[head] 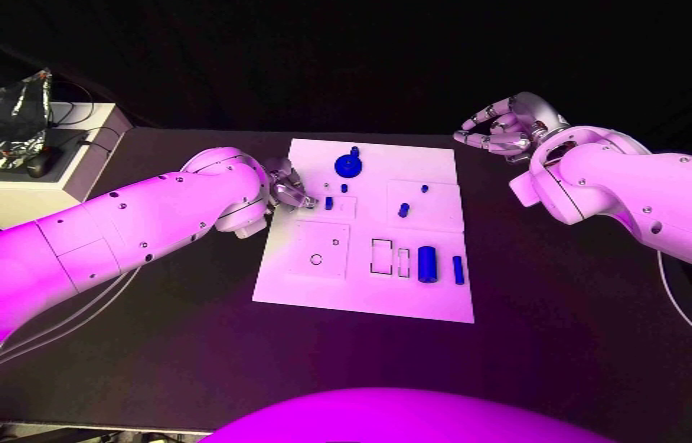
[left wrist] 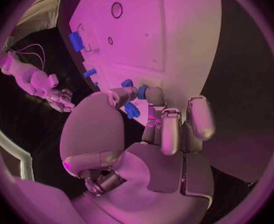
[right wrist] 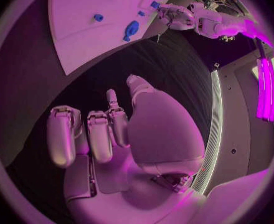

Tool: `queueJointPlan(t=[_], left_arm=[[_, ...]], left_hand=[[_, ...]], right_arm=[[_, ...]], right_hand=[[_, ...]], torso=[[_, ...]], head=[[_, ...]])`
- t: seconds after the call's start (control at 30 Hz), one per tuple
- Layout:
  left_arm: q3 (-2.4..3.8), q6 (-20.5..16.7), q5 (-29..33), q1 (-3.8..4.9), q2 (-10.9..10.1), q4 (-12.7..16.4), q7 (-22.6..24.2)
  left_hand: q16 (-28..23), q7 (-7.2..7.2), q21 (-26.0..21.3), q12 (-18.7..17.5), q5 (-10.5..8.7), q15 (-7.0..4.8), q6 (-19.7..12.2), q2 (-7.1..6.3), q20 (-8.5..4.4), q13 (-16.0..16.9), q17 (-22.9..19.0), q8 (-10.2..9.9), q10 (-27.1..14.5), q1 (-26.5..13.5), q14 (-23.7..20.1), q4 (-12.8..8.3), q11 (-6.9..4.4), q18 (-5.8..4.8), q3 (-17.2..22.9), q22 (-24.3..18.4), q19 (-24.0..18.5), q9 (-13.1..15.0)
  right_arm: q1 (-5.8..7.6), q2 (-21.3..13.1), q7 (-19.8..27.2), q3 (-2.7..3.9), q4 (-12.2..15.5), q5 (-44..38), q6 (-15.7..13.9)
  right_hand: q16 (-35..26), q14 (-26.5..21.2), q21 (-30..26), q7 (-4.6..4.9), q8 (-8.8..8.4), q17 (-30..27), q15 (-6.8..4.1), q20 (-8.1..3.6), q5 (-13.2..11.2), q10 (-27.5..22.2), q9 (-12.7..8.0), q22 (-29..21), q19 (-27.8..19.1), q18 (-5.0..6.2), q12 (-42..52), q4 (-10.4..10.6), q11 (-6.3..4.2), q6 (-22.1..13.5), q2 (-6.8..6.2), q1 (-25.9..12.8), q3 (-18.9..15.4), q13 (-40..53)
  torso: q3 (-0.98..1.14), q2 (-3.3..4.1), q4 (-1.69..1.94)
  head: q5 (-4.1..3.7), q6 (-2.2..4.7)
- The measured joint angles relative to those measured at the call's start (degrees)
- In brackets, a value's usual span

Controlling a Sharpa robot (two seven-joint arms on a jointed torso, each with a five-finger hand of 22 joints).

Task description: Assemble the parts on the task board

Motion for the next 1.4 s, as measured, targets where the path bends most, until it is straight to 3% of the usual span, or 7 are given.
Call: queueJointPlan(t=[1.4], left_arm=[[-0.07,-0.29,0.29,-0.21,0.08,0.79,-0.28]], left_hand=[[0.0,0.19,0.0,-0.01,0.0,0.0,0.2,0.68,0.0,0.04,0.0,-0.06,-0.01,-1.72,0.0,0.79,0.01,0.0,-3.01,0.07,0.0,-0.51]], right_arm=[[0.0,0.04,0.01,0.0,-0.07,-0.03,0.01]], right_hand=[[0.0,-0.01,0.0,0.0,0.0,0.04,0.01,0.0,0.15,0.0,-0.01,-0.02,0.0,0.0,0.0,0.0,0.0,0.0,0.0,0.01,0.0,0.02]], torso=[[-0.03,-0.02,-0.02]], head=[[-0.27,-0.13]])
